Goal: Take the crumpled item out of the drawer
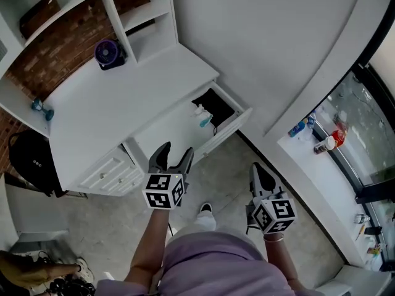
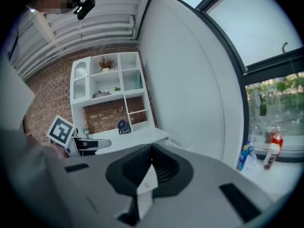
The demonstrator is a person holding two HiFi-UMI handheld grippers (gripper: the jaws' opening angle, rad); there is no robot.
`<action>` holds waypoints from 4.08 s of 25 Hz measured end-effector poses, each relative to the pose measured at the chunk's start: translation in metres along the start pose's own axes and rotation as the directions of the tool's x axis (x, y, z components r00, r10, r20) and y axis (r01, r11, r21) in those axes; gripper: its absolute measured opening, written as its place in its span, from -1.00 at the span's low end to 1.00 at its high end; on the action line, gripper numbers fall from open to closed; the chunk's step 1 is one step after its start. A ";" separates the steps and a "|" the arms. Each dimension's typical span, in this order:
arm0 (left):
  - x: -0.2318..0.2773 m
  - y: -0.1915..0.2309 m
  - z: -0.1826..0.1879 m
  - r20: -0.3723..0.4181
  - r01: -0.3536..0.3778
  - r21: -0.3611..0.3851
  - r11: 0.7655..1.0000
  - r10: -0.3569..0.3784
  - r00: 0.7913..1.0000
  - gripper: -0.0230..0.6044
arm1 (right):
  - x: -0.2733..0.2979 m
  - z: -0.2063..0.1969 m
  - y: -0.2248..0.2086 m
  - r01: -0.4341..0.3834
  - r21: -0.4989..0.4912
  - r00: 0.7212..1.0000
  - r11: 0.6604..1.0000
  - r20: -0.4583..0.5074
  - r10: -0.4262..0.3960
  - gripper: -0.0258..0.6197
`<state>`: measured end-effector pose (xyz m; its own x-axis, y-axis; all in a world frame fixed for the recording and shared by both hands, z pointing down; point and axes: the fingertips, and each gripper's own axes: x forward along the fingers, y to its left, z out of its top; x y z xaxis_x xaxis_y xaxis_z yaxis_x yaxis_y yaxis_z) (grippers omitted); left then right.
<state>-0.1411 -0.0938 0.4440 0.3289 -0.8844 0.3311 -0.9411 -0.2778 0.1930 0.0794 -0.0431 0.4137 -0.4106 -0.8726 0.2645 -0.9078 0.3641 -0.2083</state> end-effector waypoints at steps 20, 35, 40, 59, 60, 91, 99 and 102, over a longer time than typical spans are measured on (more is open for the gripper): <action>0.115 0.028 -0.010 -0.144 0.040 0.060 0.997 -0.031 0.989 0.07 | 0.083 0.009 -0.037 -0.006 0.022 0.999 1.000 -0.044 0.007 -0.91; 0.224 0.045 -0.071 -0.381 0.074 0.120 0.990 -0.023 0.924 0.08 | 0.136 0.020 -0.082 -0.003 0.034 0.997 0.999 -0.082 0.006 -0.91; 0.253 0.045 -0.093 -0.450 0.093 0.153 0.984 -0.014 0.893 0.08 | 0.142 0.019 -0.100 0.023 0.045 0.995 0.999 -0.093 -0.019 -0.91; 0.325 0.063 -0.164 -0.639 0.102 0.243 0.965 0.080 0.765 0.09 | 0.169 0.010 -0.150 0.064 0.076 0.985 0.995 -0.163 -0.051 -0.92; 0.327 0.063 -0.166 -0.645 0.102 0.243 0.965 0.082 0.760 0.09 | 0.171 0.009 -0.152 0.063 0.077 0.985 0.995 -0.166 -0.050 -0.91; 0.314 0.054 -0.154 -0.614 0.063 0.245 0.967 0.104 0.783 -0.36 | 0.192 0.008 -0.155 0.022 0.085 0.981 0.996 -0.192 -0.005 -0.91; 0.295 0.051 -0.120 -0.535 0.019 0.220 0.975 0.104 0.838 -0.40 | 0.203 0.013 -0.136 -0.043 0.082 0.981 0.996 -0.184 0.058 -0.91; 0.285 0.054 -0.107 -0.506 -0.005 0.209 0.978 0.113 0.855 -0.40 | 0.208 0.016 -0.127 -0.071 0.078 0.980 0.994 -0.178 0.084 -0.91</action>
<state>-0.0894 -0.3208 0.6479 0.2149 -0.5979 0.7722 -0.9384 -0.3455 -0.0063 0.1110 -0.2760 0.4805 -0.4942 -0.7668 0.4096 -0.8668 0.3990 -0.2989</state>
